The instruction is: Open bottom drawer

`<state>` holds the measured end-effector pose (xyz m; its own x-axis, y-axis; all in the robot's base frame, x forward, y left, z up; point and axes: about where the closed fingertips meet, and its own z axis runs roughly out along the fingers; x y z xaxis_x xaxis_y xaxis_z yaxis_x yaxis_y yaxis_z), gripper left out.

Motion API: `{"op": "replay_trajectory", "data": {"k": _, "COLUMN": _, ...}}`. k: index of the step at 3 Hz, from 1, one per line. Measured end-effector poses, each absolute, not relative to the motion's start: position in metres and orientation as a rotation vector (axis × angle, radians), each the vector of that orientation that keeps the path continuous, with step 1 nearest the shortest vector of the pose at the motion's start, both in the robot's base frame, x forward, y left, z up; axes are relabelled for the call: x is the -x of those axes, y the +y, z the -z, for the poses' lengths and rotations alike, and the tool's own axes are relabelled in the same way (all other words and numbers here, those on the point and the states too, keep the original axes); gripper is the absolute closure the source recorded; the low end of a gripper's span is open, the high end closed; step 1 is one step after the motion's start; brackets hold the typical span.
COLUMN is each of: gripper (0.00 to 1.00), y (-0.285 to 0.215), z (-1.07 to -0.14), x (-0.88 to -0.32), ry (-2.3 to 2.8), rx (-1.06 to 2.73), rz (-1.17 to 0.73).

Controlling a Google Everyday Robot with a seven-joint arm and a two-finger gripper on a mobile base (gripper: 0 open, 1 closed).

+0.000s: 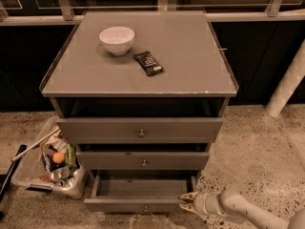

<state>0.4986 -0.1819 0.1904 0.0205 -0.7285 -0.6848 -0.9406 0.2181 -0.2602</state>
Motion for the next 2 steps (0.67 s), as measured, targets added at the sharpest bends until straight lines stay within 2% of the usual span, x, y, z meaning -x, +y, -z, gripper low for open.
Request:
{"op": "replay_trajectory", "data": {"k": 1, "gripper": 0.11, "y": -0.1818, "z": -0.1903, "x": -0.4986, "ry": 1.755, "rx": 1.560, "rz": -0.364}}
{"op": "replay_trajectory", "data": {"k": 2, "gripper": 0.00, "y": -0.1818, "z": -0.1903, "x": -0.4986, "ry": 1.755, "rx": 1.560, "rz": -0.364}}
